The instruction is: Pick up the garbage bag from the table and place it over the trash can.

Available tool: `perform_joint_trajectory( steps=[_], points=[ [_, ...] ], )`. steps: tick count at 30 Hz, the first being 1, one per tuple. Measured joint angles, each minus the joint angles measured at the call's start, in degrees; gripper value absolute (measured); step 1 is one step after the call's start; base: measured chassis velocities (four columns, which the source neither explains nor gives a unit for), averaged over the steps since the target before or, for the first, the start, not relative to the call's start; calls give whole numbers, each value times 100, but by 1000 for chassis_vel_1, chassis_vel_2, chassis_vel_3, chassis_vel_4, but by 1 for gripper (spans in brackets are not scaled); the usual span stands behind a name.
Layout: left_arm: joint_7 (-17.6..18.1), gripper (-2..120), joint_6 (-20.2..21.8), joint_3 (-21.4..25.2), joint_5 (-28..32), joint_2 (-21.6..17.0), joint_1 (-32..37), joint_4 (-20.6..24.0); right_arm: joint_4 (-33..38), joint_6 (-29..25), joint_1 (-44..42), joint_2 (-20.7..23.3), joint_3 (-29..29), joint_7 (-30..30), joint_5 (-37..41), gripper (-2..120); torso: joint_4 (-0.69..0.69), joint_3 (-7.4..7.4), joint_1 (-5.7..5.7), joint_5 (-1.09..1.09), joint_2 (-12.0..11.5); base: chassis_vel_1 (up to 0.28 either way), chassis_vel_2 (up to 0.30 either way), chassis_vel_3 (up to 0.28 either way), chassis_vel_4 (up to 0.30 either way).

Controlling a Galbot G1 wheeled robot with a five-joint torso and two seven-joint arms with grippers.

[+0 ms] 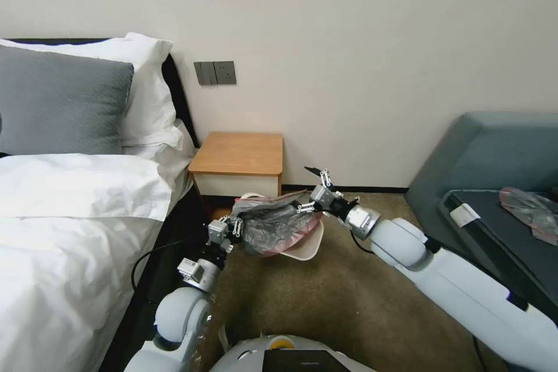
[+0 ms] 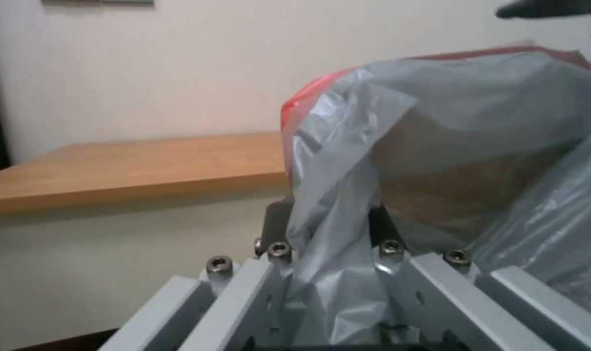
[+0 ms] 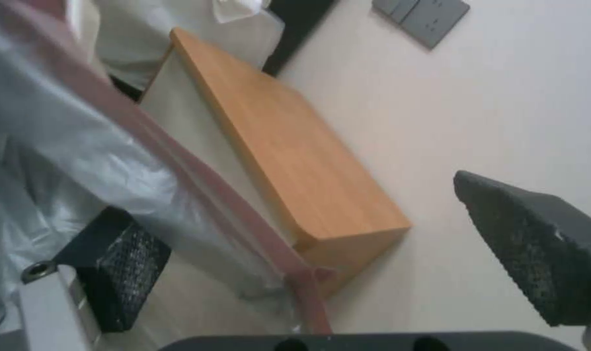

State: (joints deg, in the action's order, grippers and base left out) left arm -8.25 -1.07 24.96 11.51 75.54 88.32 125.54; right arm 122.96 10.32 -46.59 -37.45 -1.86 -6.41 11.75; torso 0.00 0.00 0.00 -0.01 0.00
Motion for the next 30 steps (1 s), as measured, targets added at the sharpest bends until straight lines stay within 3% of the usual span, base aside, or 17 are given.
perform_joint_trajectory(
  steps=[11, 20, 22, 25, 28, 30],
  points=[
    [-286, 5, -275, 88, -291, -39, 28, -94, -508, 313, 747, -160, -358, 271, 596, 100, 0, 0, 0, 1, 0, 0, 0, 0, 0],
    [-607, 5, -788, 124, -515, -5, 27, -165, -767, 480, 902, -48, -503, 252, 847, 100, 0, 0, 0, 1, 0, 0, 0, 0, 0],
    [-900, 5, -1095, 183, -499, 8, 43, -165, -905, 598, 1025, 16, -570, 180, 1007, 100, 0, 0, 0, 1, 0, 0, 0, 0, 0],
    [-1030, 5, -1203, 219, -442, 19, 46, -163, -936, 749, 1077, 58, -580, 161, 1162, 100, 0, 0, 0, 1, 0, 0, 0, 0, 0],
    [-970, 5, -1214, 251, -377, 48, 41, -165, -915, 910, 1055, 109, -486, 141, 1222, 100, 1, 0, 0, 2, 0, 0, 0, 0, 0],
    [-726, 5, -1112, 303, -181, 75, 23, -171, -831, 1001, 889, 206, -262, 68, 1222, 100, 0, 0, 0, -1, 0, 0, 0, 0, 0]
  ],
)
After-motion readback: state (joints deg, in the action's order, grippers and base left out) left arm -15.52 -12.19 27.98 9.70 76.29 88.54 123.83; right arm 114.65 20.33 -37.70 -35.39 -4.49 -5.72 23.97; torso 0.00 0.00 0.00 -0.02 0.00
